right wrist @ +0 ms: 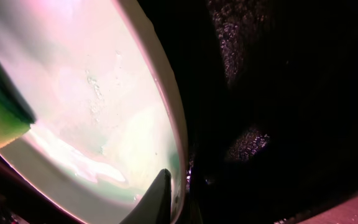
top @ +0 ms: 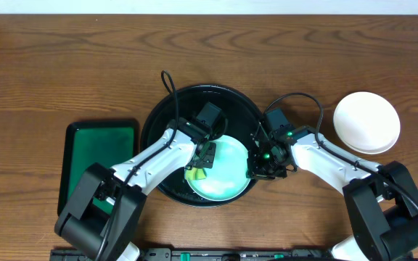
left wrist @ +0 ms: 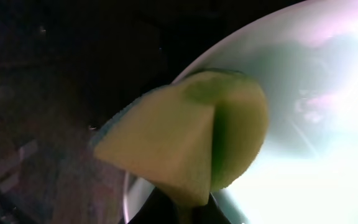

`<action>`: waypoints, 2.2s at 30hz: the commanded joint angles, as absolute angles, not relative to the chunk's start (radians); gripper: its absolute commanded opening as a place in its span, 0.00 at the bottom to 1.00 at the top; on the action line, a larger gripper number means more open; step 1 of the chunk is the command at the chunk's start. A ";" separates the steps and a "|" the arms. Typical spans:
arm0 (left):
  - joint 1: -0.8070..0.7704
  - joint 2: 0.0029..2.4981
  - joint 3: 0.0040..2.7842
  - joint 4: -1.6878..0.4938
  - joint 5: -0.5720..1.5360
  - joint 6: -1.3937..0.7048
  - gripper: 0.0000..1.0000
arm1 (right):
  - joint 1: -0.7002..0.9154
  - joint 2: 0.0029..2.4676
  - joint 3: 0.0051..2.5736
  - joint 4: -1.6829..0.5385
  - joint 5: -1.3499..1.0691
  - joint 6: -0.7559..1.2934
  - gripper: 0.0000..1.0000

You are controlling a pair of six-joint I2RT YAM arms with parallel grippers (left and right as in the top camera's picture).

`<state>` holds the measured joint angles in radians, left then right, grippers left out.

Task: Clean dirty plates on tray and stack at the side
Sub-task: 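Scrub the tilted pale green plate with the sponge in the left gripper, then withdraw the sponge with the left gripper to the green tray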

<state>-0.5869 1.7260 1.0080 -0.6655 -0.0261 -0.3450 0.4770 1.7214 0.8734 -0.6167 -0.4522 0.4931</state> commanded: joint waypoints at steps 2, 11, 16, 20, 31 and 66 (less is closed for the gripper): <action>-0.569 1.744 0.972 -0.718 -0.191 -0.373 0.07 | 0.479 1.739 0.875 -0.625 -0.420 0.492 0.10; -0.568 1.590 1.053 -0.797 -0.191 -0.376 0.07 | 0.479 1.739 0.875 -0.625 -0.420 0.492 0.10; -0.568 1.542 1.066 -0.831 -0.192 -0.377 0.07 | 0.479 1.739 0.875 -0.624 -0.420 0.492 0.10; -0.538 1.540 1.067 -0.867 -0.235 -0.405 0.08 | 0.479 1.739 0.875 -0.624 -0.420 0.492 0.08; -0.181 1.524 1.132 -1.070 -0.293 -0.501 0.07 | 0.479 1.739 0.889 -0.595 -0.420 0.463 0.03; 0.252 1.509 1.132 -1.076 -0.134 -0.503 0.08 | 0.749 1.694 1.313 -0.818 0.338 0.281 0.01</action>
<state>0.2253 1.5219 1.1080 -1.0706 -0.1326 -0.4976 0.7013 1.7206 1.2476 -0.7879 0.1841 0.3229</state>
